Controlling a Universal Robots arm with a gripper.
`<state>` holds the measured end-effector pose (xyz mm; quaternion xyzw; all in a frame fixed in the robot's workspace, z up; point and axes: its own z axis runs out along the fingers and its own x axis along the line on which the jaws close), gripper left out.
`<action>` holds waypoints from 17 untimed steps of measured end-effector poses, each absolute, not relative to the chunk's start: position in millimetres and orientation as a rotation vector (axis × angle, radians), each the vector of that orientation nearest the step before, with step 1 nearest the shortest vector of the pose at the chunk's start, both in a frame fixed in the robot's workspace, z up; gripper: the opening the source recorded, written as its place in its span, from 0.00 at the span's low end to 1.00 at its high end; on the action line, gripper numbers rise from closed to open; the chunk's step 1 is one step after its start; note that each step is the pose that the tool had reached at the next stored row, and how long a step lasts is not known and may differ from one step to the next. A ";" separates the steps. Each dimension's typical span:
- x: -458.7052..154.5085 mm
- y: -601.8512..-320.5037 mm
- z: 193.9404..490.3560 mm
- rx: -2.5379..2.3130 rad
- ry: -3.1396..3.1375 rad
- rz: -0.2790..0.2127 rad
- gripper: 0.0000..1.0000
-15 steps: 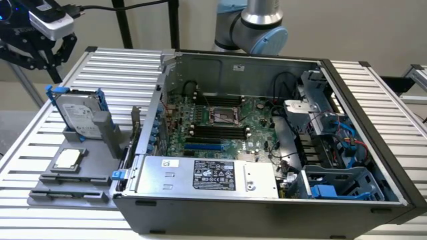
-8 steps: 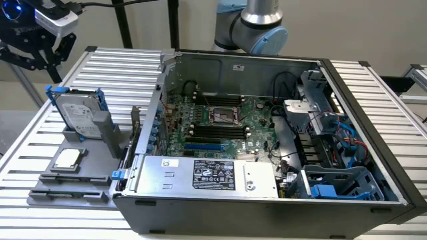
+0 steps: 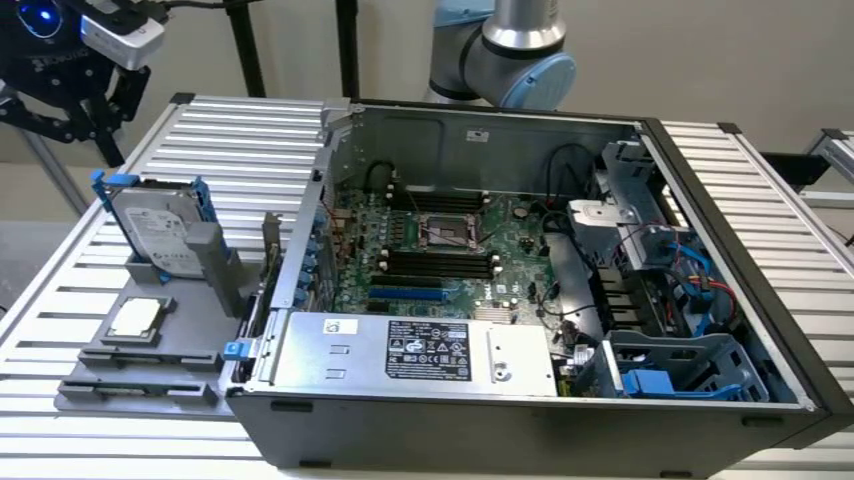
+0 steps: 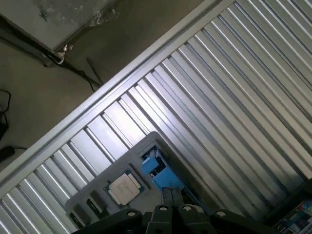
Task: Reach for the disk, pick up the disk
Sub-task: 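Pick up the disk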
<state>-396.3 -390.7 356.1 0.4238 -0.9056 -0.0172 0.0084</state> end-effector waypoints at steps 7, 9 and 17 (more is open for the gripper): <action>-396.4 -390.7 356.1 1.500 -2.738 -0.052 0.11; -396.3 -390.7 356.1 1.549 -2.710 -0.051 0.11; -396.3 -390.7 356.1 1.740 -2.589 -0.049 0.11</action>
